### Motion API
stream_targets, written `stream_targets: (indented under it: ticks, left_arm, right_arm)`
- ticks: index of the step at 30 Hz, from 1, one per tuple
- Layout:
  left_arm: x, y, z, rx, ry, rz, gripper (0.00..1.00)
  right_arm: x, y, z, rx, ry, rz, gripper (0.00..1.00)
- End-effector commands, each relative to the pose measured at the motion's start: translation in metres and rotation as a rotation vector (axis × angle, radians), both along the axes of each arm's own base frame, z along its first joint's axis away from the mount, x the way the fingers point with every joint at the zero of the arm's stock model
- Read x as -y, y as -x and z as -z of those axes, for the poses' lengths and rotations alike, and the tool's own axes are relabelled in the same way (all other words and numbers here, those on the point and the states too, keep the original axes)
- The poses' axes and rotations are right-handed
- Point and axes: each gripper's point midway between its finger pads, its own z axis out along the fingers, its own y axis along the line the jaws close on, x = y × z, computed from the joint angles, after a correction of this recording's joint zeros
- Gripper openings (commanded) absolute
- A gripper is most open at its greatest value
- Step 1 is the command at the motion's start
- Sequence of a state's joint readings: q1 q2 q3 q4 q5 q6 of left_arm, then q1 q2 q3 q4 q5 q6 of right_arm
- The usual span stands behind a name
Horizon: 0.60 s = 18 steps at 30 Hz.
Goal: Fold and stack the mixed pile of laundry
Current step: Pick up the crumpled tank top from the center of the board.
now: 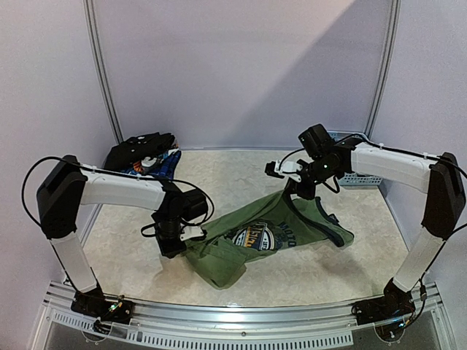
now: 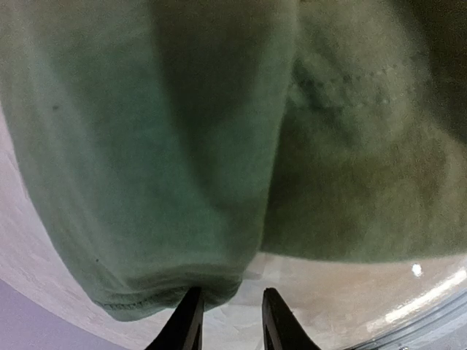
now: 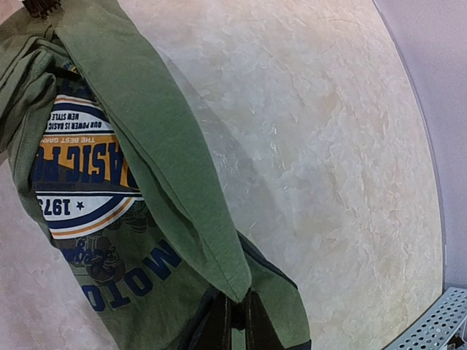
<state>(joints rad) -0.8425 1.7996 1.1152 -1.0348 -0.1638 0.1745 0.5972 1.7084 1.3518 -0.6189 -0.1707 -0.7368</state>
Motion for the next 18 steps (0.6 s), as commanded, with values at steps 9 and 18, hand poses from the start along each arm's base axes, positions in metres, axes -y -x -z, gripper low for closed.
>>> stream_targets:
  ticks: [9,18]
  left_arm:
    - [-0.016,-0.002,0.032,0.025,-0.172,0.092,0.09]
    - [-0.005,-0.088,-0.100,0.468,-0.095,0.027,0.00]
  right_arm:
    - [-0.003,0.001,0.009,-0.027,-0.007,0.007,0.02]
    - [0.023,-0.036,-0.051,0.060,-0.027,0.108,0.00]
